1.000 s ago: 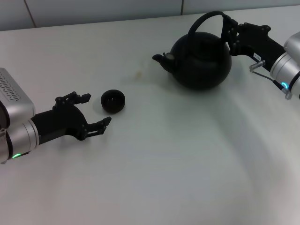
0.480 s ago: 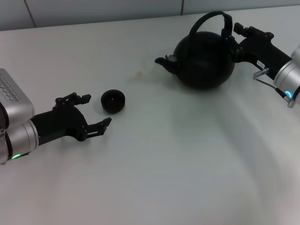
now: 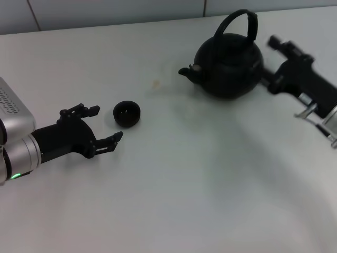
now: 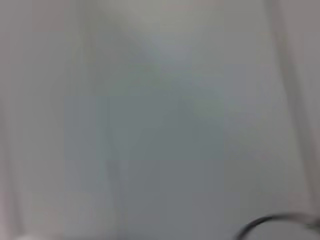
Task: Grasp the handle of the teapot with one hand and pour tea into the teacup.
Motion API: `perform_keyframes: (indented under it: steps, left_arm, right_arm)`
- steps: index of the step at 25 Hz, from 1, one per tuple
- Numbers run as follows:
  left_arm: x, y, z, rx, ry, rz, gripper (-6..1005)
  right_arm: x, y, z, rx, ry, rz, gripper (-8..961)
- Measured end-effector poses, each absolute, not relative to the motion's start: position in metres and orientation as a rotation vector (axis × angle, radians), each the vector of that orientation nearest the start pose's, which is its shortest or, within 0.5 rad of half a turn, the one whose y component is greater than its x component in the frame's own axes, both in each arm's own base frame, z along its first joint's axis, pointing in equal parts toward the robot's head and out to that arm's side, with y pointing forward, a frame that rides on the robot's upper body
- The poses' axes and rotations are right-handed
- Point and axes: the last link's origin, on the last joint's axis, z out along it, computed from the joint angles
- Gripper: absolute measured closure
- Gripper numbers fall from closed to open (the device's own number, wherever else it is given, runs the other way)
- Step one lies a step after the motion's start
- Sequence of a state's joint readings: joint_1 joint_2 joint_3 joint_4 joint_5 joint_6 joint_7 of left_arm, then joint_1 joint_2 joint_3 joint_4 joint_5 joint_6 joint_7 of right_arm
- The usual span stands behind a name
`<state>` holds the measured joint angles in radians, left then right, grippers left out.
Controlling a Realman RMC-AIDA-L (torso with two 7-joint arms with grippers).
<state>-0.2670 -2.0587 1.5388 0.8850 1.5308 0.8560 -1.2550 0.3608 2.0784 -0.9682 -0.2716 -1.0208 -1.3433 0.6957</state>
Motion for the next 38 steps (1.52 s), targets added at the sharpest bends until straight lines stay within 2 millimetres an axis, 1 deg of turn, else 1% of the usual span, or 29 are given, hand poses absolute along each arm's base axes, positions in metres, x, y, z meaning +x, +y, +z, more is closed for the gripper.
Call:
perform_keyframes:
  steps: [2,4,7,11,13,15,22,38]
  left_arm:
    - [-0.270,0.324,-0.057,-2.564,-0.355,-0.305,155]
    - [-0.270,0.324,-0.057,-2.564,-0.356,-0.305,155]
    - [-0.270,0.325,-0.057,-2.564,-0.355,-0.305,155]
    - [-0.270,0.324,-0.057,-2.564,-0.356,-0.305,155]
    - [-0.270,0.324,-0.057,-2.564,-0.356,-0.305,155]
    - [-0.270,0.324,-0.057,-2.564,-0.356,-0.305,155]
    - [-0.271,0.324,-0.057,-2.563,-0.359,-0.304,155]
    - [-0.271,0.323,-0.058,-2.565,-0.359,-0.304,155]
  right_arm:
    - [0.303,0.304,-0.015,-2.141,0.481,0.943,243]
    - [0.296,0.304,-0.026,-2.282,0.456,0.893,197]
    - [0.287,0.311,-0.043,-2.444,0.424,0.788,127]
    - [0.280,0.323,-0.062,-2.569,0.453,0.652,127]
    - [0.278,0.327,-0.068,-2.596,0.457,0.598,126]
    - [0.277,0.329,-0.069,-2.604,0.449,0.581,126]
    - [0.274,0.333,-0.069,-2.601,0.443,0.579,126]
    - [0.274,0.333,-0.069,-2.600,0.444,0.577,126]
